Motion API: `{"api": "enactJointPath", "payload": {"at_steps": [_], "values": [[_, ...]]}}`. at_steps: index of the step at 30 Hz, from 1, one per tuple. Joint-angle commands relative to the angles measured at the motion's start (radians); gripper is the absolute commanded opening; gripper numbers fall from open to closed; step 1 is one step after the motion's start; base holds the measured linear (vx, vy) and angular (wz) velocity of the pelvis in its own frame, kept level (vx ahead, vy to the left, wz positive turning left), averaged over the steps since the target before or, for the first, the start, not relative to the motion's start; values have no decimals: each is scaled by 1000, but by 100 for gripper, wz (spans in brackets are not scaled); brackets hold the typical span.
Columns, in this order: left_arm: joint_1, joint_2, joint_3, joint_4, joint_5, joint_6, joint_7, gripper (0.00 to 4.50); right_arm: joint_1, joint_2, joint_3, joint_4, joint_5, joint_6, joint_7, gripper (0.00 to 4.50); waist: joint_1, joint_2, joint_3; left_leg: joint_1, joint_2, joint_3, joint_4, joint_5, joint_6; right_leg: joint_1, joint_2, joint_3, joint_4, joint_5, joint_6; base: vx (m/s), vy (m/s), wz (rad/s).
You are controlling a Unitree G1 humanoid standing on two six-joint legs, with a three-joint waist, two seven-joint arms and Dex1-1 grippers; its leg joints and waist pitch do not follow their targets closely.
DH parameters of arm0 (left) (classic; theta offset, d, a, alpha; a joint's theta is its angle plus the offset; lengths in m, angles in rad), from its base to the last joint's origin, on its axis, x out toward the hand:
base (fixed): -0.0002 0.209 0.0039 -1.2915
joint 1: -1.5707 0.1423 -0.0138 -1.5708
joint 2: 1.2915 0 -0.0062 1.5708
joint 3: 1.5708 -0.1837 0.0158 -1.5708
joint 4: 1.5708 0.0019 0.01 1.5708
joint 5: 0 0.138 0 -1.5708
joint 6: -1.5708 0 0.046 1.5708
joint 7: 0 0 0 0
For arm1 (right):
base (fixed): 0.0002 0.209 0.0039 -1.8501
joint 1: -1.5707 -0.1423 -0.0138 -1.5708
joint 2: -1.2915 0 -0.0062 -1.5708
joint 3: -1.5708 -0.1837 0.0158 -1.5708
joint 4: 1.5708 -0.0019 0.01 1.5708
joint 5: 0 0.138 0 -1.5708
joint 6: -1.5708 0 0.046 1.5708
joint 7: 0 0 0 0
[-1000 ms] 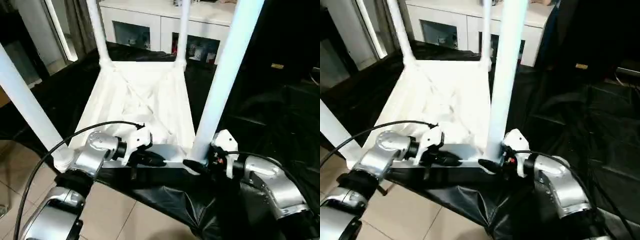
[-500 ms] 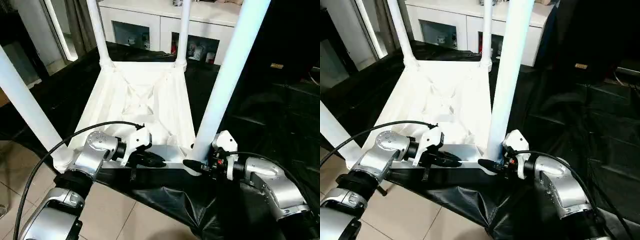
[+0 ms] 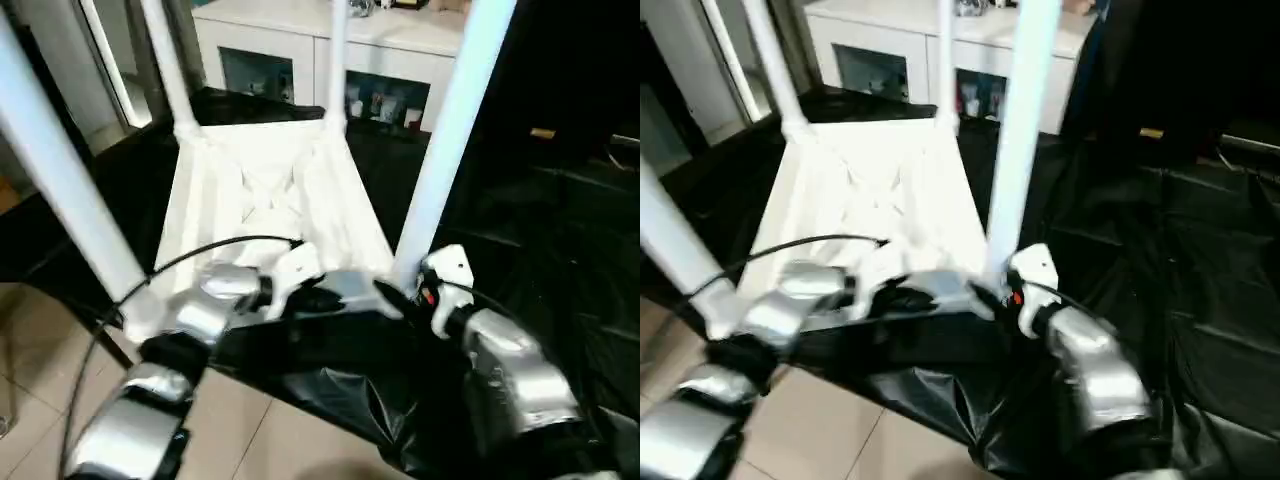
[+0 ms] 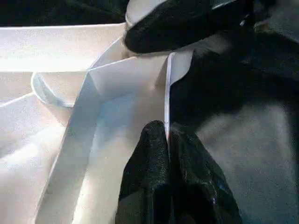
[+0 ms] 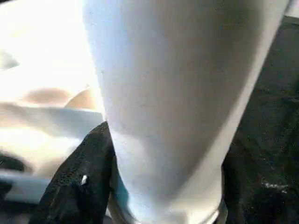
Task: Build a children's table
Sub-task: Rotate leg to tighten
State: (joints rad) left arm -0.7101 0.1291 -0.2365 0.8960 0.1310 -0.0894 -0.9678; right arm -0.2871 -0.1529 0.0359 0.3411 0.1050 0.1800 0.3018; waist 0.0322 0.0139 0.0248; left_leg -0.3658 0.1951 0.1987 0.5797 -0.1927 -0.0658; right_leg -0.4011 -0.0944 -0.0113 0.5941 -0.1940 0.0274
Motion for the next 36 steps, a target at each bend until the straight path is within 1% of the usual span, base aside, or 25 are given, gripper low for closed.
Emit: {"api": "enactJointPath", "payload": {"at_steps": [1, 2, 4, 7, 9, 11, 12, 14, 17, 18, 19, 21, 22, 23, 24, 25, 26, 27, 28, 29, 30, 31, 33, 35, 36], "values": [[2, -43, 3, 57, -10, 12, 91, 0, 15, 19, 14, 54, -40, 42, -59, 269, -2, -10, -38, 13, 22, -14, -78, -305, -5, 24, -29, 18, -90, -323, -163, 0, 0, 0], [-11, -64, 5, 80, -8, 9, 124, 0, 11, 39, 8, 59, -34, 46, -80, 269, -1, -9, -37, 14, 22, -12, -78, -311, -4, 22, -27, 19, -92, -312, -165, 0, 0, 0], [-25, -82, 5, 101, -6, 2, 143, 0, 5, 61, -5, 61, -21, 51, -103, 269, 0, -11, -38, 14, 20, -13, -77, -313, 3, 23, -27, 19, -91, -305, -166, 0, 0, 0], [-31, -80, 4, 112, -2, -13, 134, 0, -1, 71, -23, 54, -7, 47, -108, 269, 2, -8, -41, 7, 20, -14, -77, -276, 19, 30, -29, 18, -86, -251, -170, 0, 0, 0], [-34, -74, 7, 120, 4, -24, 135, 0, -5, 81, -42, 46, 18, 36, -98, 339, 2, -8, -41, 7, 20, -14, -77, -274, 23, 31, -30, 18, -86, -246, -171, 0, 0, 0], [-31, -62, 7, 123, 9, -34, 127, 0, -10, 83, -49, 36, 36, 34, -85, 339, 2, -8, -40, 7, 21, -15, -78, -282, 27, 31, -31, 18, -87, -258, -171, 0, 0, 0], [-31, -53, 8, 128, 9, -42, 121, 0, -14, 78, -47, 27, 43, 33, -66, 345, 1, -8, -40, 4, 21, -16, -79, -289, 28, 32, -32, 17, -88, -278, -166, 0, 0, 0], [-32, -44, 7, 137, 10, -51, 113, 0, -17, 67, -43, 16, 48, 34, -36, 373, -2, -10, -39, 4, 21, -17, -80, -302, 25, 31, -31, 16, -90, -299, -159, 0, 0, 0], [-28, -27, 3, 136, 12, -69, 88, 0, -3, 14, -23, -43, 79, 64, 83, 373, -2, -11, -37, 5, 22, -17, -81, -313, 27, 31, -31, 17, -93, -325, -152, 0, 0, 0], [-26, -22, 3, 135, 11, -74, 77, 0, 7, -9, -18, -67, 88, 72, 123, 373, 1, -14, -38, 3, 23, -16, -80, -302, 34, 34, -32, 17, -93, -322, -146, 0, 0, 0], [-26, -15, 1, 136, 13, -79, 66, 0, 22, -38, -17, -97, 101, 80, 168, 373, 1, -14, -38, 3, 23, -16, -79, -297, 37, 32, -33, 18, -93, -317, -147, 0, 0, 0], [-23, -1, -4, 136, 12, -91, 24, 0, 61, -110, -23, -160, 129, 88, 254, 373, 2, -18, -39, -2, 24, -16, -78, -273, 46, 36, -33, 17, -91, -297, -149, 0, 0, 0], [-22, 11, -13, 137, 13, -107, -15, 0, 92, -160, -35, -195, 146, 91, 309, 373, 6, -18, -39, 0, 25, -16, -77, -269, 50, 37, -33, 17, -92, -291, -148, 0, 0, 0], [-22, 11, -13, 137, 13, -107, -15, 0, 92, -160, -35, -195, 146, 91, 309, 373, 8, -18, -39, 2, 25, -15, -75, -265, 54, 36, -33, 18, -92, -283, -150, 0, 0, 0], [-20, 21, -21, 137, 13, -123, -50, 0, 115, -197, -44, -219, 156, 89, 348, 373, 9, -18, -38, -3, 25, -15, -75, -260, 66, 38, -33, 18, -91, -276, -157, 0, 0, 0], [-15, 38, -34, 136, 11, -148, -114, 0, 156, -258, -72, -251, 182, 100, 409, 373, 10, -17, -39, -2, 26, -15, -74, -253, 69, 38, -33, 18, -90, -262, -161, 0, 0, 0], [-15, 38, -34, 136, 11, -148, -114, 0, 156, -258, -72, -251, 182, 100, 409, 373, 9, -17, -38, -1, 27, -15, -75, -254, 71, 37, -33, 18, -90, -259, -166, 0, 0, 0], [-10, 52, -42, 129, -6, -173, -206, 0, 195, -306, -96, -273, 199, 102, 458, 373, 7, -17, -39, -2, 26, -14, -74, -254, 71, 37, -33, 17, -89, -252, -177, 0, 0, 0], [-10, 52, -42, 128, -7, -173, -212, 0, 197, -308, -98, -274, 200, 103, 460, 373, 9, -13, -40, -1, 27, -15, -74, -249, 70, 39, -34, 16, -87, -242, -183, 0, 0, 0], [-10, 59, -46, 120, -20, -186, -273, 0, 223, -336, -116, -287, 213, 103, 488, 373, 10, -14, -42, 2, 28, -13, -70, -238, 75, 37, -33, 17, -84, -203, -199, 0, 0, 0], [-14, 61, -48, 120, -18, -196, -276, 0, 234, -346, -125, -291, 220, 104, 498, 373, 11, -14, -44, 1, 28, -12, -68, -224, 85, 40, -32, 16, -79, -155, -218, 0, 0, 0], [-19, 61, -50, 123, -19, -221, -289, 0, 250, -358, -135, -300, 232, 107, 512, 373, 14, -11, -44, 1, 29, -12, -67, -207, 93, 40, -32, 15, -75, -113, -233, 0, 0, 0], [-21, 61, -49, 125, -23, -231, -306, 0, 258, -364, -140, -302, 237, 109, 515, 373, 17, -12, -47, 2, 30, -11, -63, -177, 106, 44, -33, 13, -67, -50, -252, 0, 0, 0], [-21, 60, -46, 125, -32, -251, -323, 0, 270, -368, -152, -300, 251, 116, 517, 373, 20, -11, -47, 2, 31, -11, -63, -164, 114, 44, -33, 12, -65, -26, -261, 0, 0, 0], [-21, 60, -44, 125, -38, -259, -328, 0, 274, -369, -159, -296, 256, 118, 516, 373, 26, -11, -48, 5, 33, -8, -60, -148, 124, 45, -33, 12, -61, 8, -273, 0, 0, 0]]}}
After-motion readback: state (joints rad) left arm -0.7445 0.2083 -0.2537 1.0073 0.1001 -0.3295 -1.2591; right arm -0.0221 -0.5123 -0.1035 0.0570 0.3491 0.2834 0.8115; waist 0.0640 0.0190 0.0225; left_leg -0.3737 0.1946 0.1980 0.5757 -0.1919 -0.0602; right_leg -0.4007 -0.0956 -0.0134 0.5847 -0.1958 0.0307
